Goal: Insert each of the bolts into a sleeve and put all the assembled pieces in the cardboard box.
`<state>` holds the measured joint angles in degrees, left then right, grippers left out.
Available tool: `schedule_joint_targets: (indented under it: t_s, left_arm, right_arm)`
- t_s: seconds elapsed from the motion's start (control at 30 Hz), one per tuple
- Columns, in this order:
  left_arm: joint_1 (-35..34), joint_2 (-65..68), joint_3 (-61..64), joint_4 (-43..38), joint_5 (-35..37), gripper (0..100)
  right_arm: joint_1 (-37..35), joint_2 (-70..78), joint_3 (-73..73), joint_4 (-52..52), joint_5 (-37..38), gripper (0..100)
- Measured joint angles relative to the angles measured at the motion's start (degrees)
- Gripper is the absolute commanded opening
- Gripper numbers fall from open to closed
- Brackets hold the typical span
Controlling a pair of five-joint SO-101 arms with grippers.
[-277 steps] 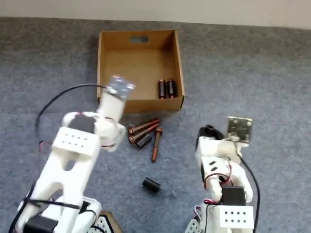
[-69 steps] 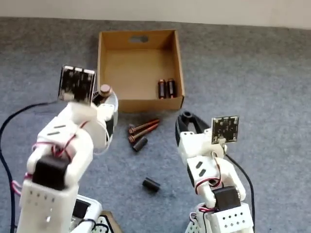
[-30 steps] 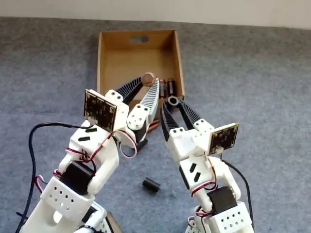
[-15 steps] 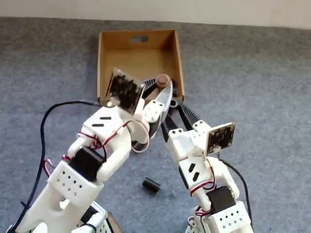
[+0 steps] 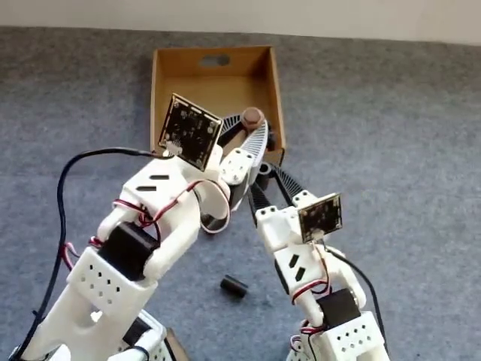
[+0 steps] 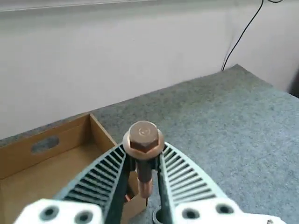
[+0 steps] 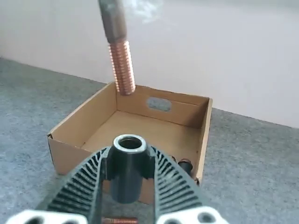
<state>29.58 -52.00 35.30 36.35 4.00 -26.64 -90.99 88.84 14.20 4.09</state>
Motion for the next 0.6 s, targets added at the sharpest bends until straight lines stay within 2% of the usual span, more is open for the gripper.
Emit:
schedule_joint_targets:
  t_s: [0.2, 0.4, 0.6]
  left_arm:
    - [0.09, 0.0, 0.0, 0.09, 0.0, 1]
    - [0.0, 0.44, -0.62, 4.66, 0.0, 1]
    - [0.0, 5.45, -3.96, 5.36, 0.0, 1]
  right_arm:
    - [0.0, 0.0, 0.44, -2.46, 0.26, 0.7]
    - [0.0, 0.0, 4.4, -8.53, 0.79, 0.7]
    - [0.0, 0.0, 4.84, -9.76, 0.79, 0.7]
